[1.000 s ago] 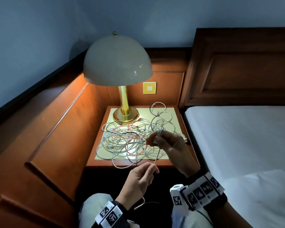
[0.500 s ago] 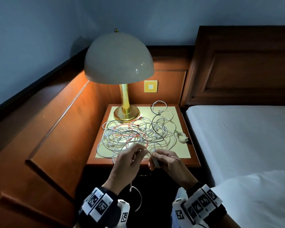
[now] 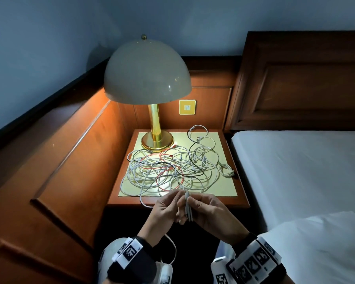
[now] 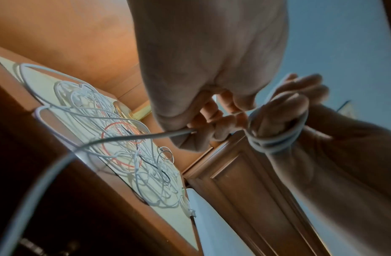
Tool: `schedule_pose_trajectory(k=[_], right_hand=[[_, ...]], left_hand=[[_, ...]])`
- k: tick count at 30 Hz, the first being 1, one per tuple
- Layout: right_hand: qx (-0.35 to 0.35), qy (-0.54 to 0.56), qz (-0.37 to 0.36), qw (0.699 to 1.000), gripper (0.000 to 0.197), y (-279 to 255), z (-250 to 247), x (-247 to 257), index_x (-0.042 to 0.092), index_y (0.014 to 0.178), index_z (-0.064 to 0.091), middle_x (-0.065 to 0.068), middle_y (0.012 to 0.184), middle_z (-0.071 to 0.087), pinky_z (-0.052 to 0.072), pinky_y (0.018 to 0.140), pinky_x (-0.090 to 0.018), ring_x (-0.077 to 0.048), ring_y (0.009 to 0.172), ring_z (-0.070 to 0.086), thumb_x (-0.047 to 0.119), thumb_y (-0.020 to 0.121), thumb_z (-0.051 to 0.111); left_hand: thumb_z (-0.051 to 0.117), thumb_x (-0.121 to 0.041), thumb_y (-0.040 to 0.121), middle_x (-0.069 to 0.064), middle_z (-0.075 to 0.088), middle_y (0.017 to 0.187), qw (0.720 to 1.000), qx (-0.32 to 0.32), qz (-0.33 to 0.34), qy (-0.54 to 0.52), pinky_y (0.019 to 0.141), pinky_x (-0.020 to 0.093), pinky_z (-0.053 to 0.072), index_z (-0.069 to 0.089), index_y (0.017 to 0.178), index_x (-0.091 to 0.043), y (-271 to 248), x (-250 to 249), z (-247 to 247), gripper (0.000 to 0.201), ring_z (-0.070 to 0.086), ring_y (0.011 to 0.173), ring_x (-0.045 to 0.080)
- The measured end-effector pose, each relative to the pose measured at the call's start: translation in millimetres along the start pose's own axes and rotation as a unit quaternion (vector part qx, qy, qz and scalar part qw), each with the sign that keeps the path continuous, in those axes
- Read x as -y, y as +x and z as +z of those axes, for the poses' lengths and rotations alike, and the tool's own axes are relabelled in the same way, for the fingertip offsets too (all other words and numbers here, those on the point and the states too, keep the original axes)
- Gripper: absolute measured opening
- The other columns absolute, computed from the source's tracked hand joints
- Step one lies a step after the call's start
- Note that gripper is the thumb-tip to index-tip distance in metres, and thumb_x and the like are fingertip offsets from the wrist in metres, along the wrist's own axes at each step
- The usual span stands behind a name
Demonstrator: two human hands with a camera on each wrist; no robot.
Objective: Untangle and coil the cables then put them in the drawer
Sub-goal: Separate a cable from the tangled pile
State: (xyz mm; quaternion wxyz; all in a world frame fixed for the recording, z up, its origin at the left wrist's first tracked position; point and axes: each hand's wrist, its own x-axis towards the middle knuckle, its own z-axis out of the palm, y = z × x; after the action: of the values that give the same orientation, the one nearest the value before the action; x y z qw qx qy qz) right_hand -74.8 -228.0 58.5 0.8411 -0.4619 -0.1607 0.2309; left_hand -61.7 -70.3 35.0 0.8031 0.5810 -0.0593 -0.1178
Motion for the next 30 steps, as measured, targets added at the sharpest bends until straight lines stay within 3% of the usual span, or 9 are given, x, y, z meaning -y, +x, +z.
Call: schedule_pose_trajectory(k=[4, 8, 11, 13, 15, 17, 20, 23, 30], right_hand=[[-0.039, -0.014, -0.051, 0.998, 0.028, 4, 5, 16, -0.006, 0.112, 0.066, -0.025, 0.100, 0.065, 0.055, 0.086, -0.041, -0.032, 0.093, 0.064, 0.016, 0.102, 0.052], [-0.152, -0.144, -0.160, 0.965, 0.024, 16, 3, 25, -0.002, 0.110, 0.069, -0.019, 0.098, 0.074, 0.056, 0.092, -0.035, -0.030, 0.096, 0.070, 0.014, 0.101, 0.053], [-0.203, -0.301, -0.198, 0.911, 0.017, 24, -4, 16, 0.005, 0.109, 0.068, -0.007, 0.096, 0.076, 0.055, 0.088, -0.029, -0.020, 0.095, 0.073, 0.013, 0.103, 0.053], [-0.216, -0.438, -0.222, 0.844, 0.017, 25, -12, 7, 0.010, 0.106, 0.067, 0.003, 0.097, 0.074, 0.055, 0.086, -0.025, -0.012, 0.095, 0.072, 0.019, 0.102, 0.053], [-0.203, -0.562, -0.235, 0.767, 0.016, 23, -22, -1, 0.012, 0.105, 0.067, 0.002, 0.102, 0.071, 0.052, 0.084, -0.019, -0.009, 0.094, 0.069, 0.020, 0.101, 0.054], [-0.178, -0.611, -0.224, 0.738, 0.010, 20, -30, -5, 0.011, 0.103, 0.065, 0.000, 0.097, 0.068, 0.048, 0.078, -0.016, -0.010, 0.087, 0.065, 0.015, 0.099, 0.056], [-0.144, -0.607, -0.181, 0.760, 0.010, 12, -34, -3, 0.013, 0.091, 0.058, 0.008, 0.084, 0.057, 0.043, 0.072, -0.017, -0.002, 0.077, 0.053, 0.007, 0.098, 0.055], [-0.130, -0.556, -0.085, 0.817, 0.022, 5, -36, -1, 0.018, 0.080, 0.052, 0.004, 0.076, 0.055, 0.044, 0.070, -0.029, -0.008, 0.072, 0.053, 0.013, 0.101, 0.052], [-0.101, -0.282, 0.036, 0.953, 0.036, -5, -25, -5, 0.002, 0.087, 0.067, -0.011, 0.082, 0.066, 0.047, 0.078, -0.035, -0.023, 0.078, 0.059, 0.024, 0.101, 0.042]], left_hand=[[0.067, -0.049, 0.090, 0.000, 0.046, 0.058, 0.994, 0.048, -0.006, 0.099, 0.045, 0.015, 0.032, 0.062, 0.088, 0.001, -4, 15, -5, 0.050, 0.040, 0.045, 0.006], [0.050, -0.027, 0.105, -0.002, 0.045, 0.058, 0.976, 0.070, 0.002, 0.204, 0.052, 0.018, 0.033, 0.068, 0.090, -0.012, -18, 16, 2, 0.027, 0.039, 0.052, 0.010], [0.052, -0.028, 0.105, -0.008, 0.048, 0.063, 0.957, 0.075, 0.043, 0.277, 0.058, 0.024, 0.036, 0.066, 0.089, -0.029, -22, 11, 6, 0.021, 0.043, 0.060, 0.011], [0.054, -0.023, 0.104, -0.013, 0.051, 0.064, 0.927, 0.067, 0.101, 0.355, 0.060, 0.021, 0.037, 0.060, 0.086, -0.036, -22, 4, 9, 0.023, 0.045, 0.059, 0.005], [0.056, -0.017, 0.102, -0.017, 0.054, 0.065, 0.904, 0.042, 0.148, 0.399, 0.061, 0.015, 0.037, 0.061, 0.087, -0.030, -20, -1, 7, 0.020, 0.049, 0.059, 0.001], [0.059, -0.017, 0.100, -0.015, 0.054, 0.063, 0.889, 0.017, 0.171, 0.424, 0.060, 0.014, 0.037, 0.063, 0.087, -0.020, -17, -5, 2, 0.014, 0.050, 0.058, -0.001], [0.062, -0.022, 0.096, -0.014, 0.056, 0.066, 0.856, -0.008, 0.213, 0.470, 0.060, 0.010, 0.037, 0.066, 0.088, -0.014, -11, -10, -6, 0.012, 0.051, 0.060, -0.005], [0.063, -0.026, 0.094, -0.012, 0.063, 0.076, 0.837, 0.005, 0.243, 0.490, 0.065, 0.011, 0.041, 0.067, 0.088, -0.017, -8, -15, -9, 0.012, 0.056, 0.068, -0.001], [0.063, -0.035, 0.091, -0.009, 0.066, 0.083, 0.855, 0.001, 0.263, 0.447, 0.068, 0.024, 0.051, 0.069, 0.088, -0.018, -1, -19, -10, 0.019, 0.063, 0.074, 0.009]])
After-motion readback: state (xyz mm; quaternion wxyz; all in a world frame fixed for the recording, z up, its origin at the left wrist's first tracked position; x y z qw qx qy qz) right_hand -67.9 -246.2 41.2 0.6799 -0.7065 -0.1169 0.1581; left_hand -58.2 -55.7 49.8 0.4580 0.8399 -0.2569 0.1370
